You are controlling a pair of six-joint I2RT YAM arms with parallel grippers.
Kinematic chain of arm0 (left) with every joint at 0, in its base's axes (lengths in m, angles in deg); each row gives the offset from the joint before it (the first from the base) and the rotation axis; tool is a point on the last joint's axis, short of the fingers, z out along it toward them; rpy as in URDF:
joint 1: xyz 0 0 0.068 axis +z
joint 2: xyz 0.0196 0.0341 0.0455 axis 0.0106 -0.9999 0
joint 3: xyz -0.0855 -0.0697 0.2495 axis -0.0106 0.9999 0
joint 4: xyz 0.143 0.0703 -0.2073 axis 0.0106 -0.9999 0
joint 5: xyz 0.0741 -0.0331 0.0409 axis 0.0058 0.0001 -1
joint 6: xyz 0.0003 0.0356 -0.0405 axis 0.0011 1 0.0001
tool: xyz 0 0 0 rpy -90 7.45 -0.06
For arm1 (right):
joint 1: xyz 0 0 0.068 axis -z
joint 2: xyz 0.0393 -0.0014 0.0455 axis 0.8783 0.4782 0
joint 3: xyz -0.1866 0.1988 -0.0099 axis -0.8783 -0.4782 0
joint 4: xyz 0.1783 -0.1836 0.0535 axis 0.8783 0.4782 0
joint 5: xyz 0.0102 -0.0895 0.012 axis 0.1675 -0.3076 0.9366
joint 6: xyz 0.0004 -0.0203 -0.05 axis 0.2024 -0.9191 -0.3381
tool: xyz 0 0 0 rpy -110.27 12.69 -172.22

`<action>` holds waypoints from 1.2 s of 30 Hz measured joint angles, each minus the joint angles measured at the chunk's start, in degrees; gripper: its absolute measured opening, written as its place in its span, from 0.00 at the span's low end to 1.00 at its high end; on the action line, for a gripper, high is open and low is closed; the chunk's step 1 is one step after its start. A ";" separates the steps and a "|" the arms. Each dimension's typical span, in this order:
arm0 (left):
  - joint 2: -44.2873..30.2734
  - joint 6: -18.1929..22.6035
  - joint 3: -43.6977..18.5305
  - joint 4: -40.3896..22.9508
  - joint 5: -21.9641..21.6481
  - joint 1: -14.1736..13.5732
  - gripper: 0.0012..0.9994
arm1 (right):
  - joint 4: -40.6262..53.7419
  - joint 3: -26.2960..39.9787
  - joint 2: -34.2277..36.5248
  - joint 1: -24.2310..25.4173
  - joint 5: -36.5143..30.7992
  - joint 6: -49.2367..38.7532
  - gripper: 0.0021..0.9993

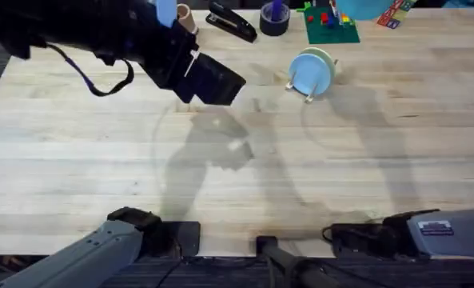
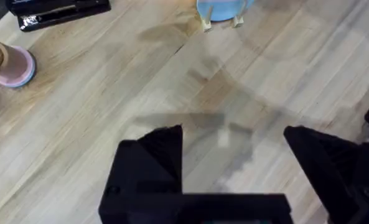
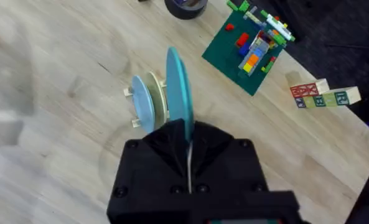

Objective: Pick up the plates from the table one by one and place each into a slot on the dish rack.

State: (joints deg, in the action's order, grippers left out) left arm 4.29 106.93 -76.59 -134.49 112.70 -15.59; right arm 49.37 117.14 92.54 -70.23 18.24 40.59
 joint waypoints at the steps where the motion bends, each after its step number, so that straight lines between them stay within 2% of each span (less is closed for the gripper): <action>1: 0.00 0.00 0.00 0.00 0.01 0.00 1.00 | 0.00 0.00 0.00 0.06 0.00 -0.12 0.02; 10: 0.00 0.00 0.00 0.00 -0.01 0.00 1.00 | -0.38 0.12 0.49 2.68 0.22 -1.49 0.02; 21: 0.00 0.00 0.00 0.00 0.01 0.00 1.00 | -0.57 0.20 8.36 4.50 2.60 -3.65 0.02; 36: 0.00 0.00 0.00 0.00 0.01 0.00 1.00 | -0.58 0.20 14.53 4.65 4.31 -6.02 0.02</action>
State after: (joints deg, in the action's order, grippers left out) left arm 4.29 106.93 -76.59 -134.49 112.71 -15.59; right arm 48.79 117.34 107.08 -65.58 22.55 34.57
